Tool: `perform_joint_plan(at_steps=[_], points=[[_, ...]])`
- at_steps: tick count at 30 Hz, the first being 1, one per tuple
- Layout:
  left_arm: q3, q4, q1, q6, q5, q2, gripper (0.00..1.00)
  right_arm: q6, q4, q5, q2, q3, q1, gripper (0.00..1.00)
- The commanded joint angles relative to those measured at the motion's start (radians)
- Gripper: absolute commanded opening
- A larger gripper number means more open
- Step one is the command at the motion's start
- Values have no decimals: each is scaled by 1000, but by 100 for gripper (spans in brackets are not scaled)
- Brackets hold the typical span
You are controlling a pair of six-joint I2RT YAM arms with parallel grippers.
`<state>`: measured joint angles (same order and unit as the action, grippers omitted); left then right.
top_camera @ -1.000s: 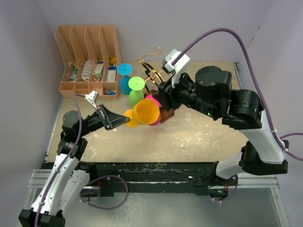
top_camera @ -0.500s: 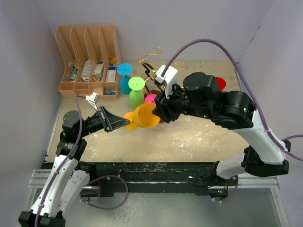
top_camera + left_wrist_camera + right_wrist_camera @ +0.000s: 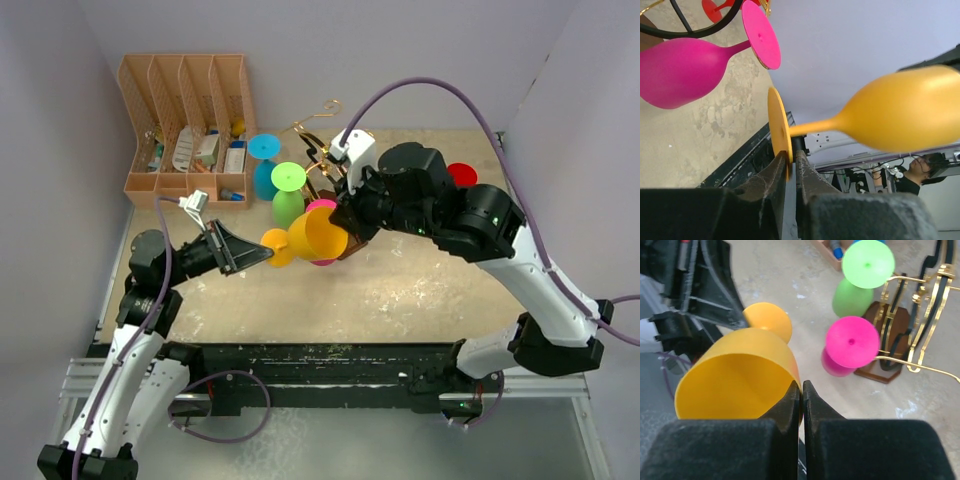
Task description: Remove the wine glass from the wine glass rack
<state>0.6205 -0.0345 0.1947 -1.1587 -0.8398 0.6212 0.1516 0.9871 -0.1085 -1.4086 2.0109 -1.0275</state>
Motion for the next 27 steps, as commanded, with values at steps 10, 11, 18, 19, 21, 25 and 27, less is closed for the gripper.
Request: perform_joint_plan(at_steps=[10,11,18,19,21,25,27], points=[[80,-11,-5,58,-8,21,55,9,-8,-49,131,49,174,0],[89,-20,-5,65,-7,23,56,13,8,-104,146,53,176,0],[105,-45,-5,115,7,26,59,65,50,-456,303,52,181,0],[105,-47,-5,127,8,33,59,66,63,-493,316,41,180,0],[107,-62,-5,158,8,47,59,81,94,-558,330,11,181,0],[116,-110,-5,220,22,64,59,126,131,-641,353,-115,181,0],[120,-124,-5,238,26,63,59,159,146,-668,364,-167,181,0]])
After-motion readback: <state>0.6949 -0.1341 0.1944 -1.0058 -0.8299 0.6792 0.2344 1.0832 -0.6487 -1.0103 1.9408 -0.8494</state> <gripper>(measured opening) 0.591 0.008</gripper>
